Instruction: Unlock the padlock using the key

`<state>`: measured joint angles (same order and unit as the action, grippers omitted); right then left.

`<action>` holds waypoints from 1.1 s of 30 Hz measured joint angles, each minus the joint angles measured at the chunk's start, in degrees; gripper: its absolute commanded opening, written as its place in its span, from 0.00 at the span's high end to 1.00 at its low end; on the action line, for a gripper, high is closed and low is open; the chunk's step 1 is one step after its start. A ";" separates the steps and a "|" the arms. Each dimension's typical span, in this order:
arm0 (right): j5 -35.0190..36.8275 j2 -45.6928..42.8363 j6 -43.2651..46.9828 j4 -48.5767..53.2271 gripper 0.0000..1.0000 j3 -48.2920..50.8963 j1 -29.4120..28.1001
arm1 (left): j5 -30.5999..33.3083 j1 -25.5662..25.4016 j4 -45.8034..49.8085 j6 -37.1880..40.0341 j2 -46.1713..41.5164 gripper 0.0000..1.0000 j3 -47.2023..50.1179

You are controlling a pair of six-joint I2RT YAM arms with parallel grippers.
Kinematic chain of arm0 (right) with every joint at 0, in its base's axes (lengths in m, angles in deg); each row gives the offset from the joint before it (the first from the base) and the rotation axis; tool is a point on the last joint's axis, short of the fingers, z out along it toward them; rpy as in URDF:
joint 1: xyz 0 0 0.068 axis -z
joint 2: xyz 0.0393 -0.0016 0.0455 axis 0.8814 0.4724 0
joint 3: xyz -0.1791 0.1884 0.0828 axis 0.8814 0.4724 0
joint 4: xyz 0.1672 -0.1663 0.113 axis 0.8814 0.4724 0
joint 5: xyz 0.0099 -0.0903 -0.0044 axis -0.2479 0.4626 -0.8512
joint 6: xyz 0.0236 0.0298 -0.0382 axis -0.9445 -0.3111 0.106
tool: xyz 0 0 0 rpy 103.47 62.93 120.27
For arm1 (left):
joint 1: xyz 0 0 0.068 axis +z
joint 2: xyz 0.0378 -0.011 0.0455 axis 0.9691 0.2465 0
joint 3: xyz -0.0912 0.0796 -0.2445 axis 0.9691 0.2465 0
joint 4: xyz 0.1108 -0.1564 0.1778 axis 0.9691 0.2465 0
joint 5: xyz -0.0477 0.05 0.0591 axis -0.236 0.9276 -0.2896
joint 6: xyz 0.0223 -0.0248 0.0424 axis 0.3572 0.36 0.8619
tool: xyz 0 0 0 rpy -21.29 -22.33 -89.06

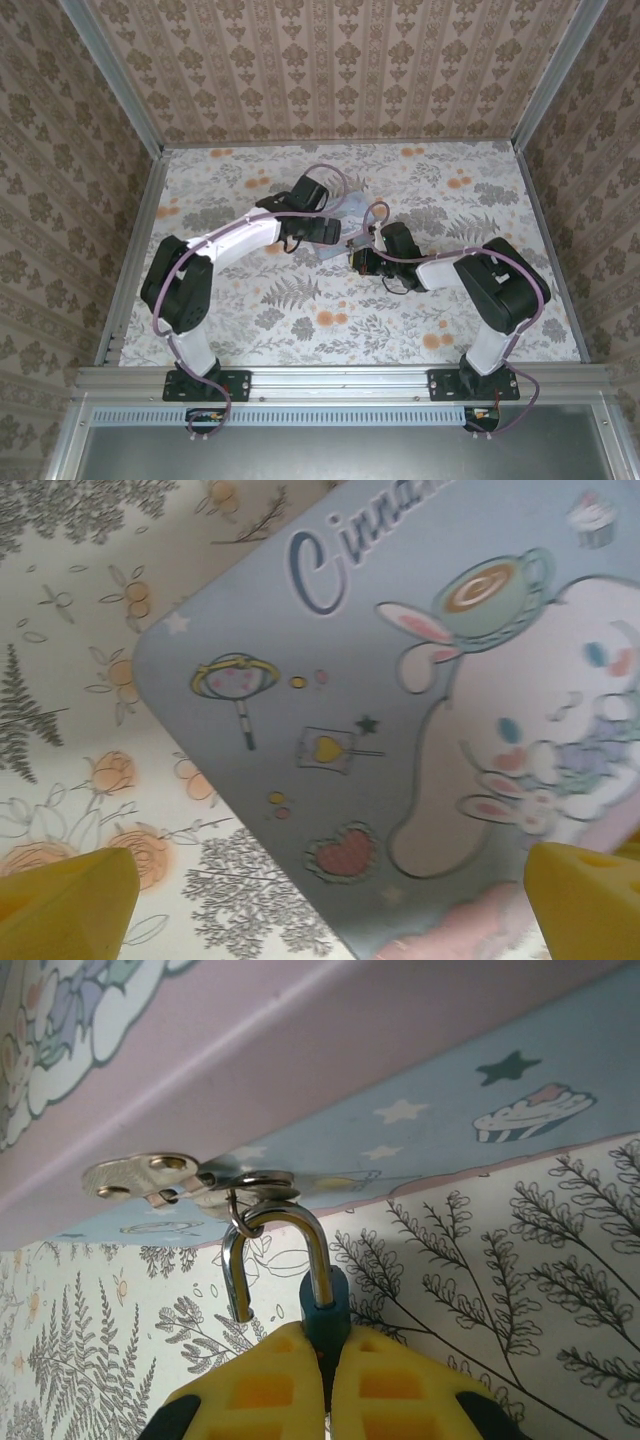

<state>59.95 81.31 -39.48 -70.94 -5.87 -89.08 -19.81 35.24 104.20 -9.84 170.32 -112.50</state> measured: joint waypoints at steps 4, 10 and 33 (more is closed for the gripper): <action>0.42 -0.48 -0.63 0.68 1.00 0.00 -0.02 | 4.02 -1.09 1.81 0.81 1.70 0.00 -1.42; 1.51 -1.27 -3.34 1.66 1.00 0.28 -0.07 | 8.46 -3.04 2.75 1.62 2.16 0.00 -2.27; 1.95 0.37 -21.53 -9.73 1.00 4.24 -0.33 | 10.80 -5.62 -1.01 1.22 2.14 0.00 -0.33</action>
<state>61.90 81.68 -61.01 -80.66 -1.63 -89.40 -9.01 29.62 103.20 -8.62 172.46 -112.83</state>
